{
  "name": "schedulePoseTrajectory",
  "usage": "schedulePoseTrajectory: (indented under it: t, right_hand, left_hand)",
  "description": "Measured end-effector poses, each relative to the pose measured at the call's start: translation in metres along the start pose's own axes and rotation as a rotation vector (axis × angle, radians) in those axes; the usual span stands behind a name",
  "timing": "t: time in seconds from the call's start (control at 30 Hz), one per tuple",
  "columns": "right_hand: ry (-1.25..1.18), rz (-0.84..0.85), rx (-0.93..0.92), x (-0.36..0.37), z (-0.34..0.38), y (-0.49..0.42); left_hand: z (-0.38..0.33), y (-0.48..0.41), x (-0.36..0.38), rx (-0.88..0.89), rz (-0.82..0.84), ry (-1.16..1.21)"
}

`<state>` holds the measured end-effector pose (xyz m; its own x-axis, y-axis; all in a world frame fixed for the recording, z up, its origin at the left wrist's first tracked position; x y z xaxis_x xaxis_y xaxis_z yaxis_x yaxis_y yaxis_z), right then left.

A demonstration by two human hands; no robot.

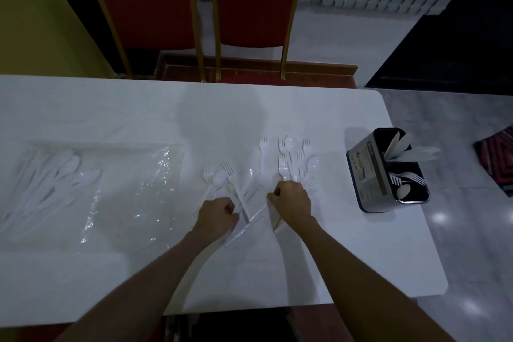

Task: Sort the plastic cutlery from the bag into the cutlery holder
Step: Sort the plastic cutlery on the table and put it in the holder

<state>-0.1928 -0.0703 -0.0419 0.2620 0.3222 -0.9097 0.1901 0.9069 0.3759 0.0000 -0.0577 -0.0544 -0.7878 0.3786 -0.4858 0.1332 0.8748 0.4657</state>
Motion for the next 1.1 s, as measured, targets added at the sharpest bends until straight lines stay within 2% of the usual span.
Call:
schedulePoseTrajectory:
  t: [0.1,0.2,0.43,0.67,0.9,1.0,1.1]
  right_hand:
    - [-0.044,0.136,0.159,0.003,-0.006,0.002]
    - [-0.056,0.15,0.234,0.003,-0.012,0.006]
    - [-0.324,0.189,0.321,0.015,-0.03,0.005]
    - [-0.453,0.142,0.322,0.001,-0.034,0.012]
    - [-0.674,0.013,0.395,-0.015,-0.035,0.003]
    - [-0.636,-0.053,0.436,-0.012,-0.029,0.006]
    - [-0.465,-0.013,0.417,0.005,-0.023,0.01]
  left_hand:
    - [-0.001,-0.001,-0.001,0.009,-0.021,-0.013]
    - [-0.004,-0.004,0.001,-0.005,-0.027,-0.018]
    - [-0.012,0.001,0.017,-0.104,-0.014,-0.051]
    - [-0.008,-0.001,0.015,-0.139,0.148,-0.043]
    - [-0.005,0.005,-0.005,-0.124,0.171,-0.031]
    - [-0.006,0.004,-0.013,-0.084,0.158,-0.066]
    - [-0.008,0.005,-0.015,-0.085,0.164,-0.007]
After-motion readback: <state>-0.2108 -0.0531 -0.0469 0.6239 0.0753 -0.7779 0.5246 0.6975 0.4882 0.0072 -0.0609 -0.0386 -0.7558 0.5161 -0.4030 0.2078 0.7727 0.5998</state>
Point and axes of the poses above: each hand's wrist, its own y-axis away from the middle knuckle, its own x-axis out of the palm, z = x × y, the point moved 3 cm from there along -y, towards the middle knuckle, and after that the axes turned 14 degrees about y, right-handed, at the moved point
